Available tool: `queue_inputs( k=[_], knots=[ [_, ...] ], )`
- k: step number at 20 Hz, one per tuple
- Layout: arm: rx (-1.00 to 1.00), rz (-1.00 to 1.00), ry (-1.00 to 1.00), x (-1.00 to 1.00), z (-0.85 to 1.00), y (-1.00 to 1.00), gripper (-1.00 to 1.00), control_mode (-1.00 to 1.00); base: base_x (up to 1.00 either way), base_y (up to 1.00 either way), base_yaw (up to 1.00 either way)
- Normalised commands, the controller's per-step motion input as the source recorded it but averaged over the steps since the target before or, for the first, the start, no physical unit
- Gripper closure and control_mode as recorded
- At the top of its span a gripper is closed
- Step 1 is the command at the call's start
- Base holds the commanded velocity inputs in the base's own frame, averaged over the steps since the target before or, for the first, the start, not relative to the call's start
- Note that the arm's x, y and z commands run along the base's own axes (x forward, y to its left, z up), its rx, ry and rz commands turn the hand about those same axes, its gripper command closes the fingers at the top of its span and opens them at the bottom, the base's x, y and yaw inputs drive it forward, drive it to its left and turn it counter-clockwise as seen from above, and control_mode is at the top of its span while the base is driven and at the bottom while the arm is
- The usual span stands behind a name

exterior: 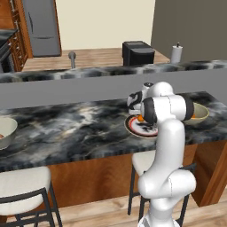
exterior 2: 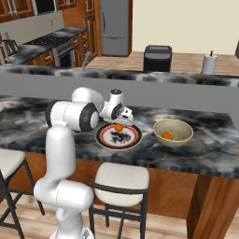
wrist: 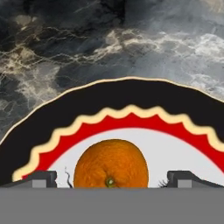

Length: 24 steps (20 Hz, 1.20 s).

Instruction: Take the fruits from the plate on the dining counter and place two fruits in each bowl.

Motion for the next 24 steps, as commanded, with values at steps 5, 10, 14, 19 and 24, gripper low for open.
queue_inputs(
  k=[5,10,14,19,24],
  knots=[
    [0.00,0.00,0.00,0.00,-0.14,-0.01,-1.00,-1.00,0.00,0.00,0.00],
    [0.00,0.00,0.00,0.00,-0.14,0.00,-1.00,-1.00,0.00,0.00,0.00],
    [0.00,0.00,0.02,0.00,-0.06,0.00,1.00,-1.00,0.00,0.00,0.00],
    [0.00,0.00,-0.01,0.00,-0.01,-0.06,1.00,-1.00,0.00,0.00,0.00],
    [0.00,0.00,0.00,-0.09,0.56,-0.17,1.00,-1.00,0.00,0.00,0.00]
  ],
)
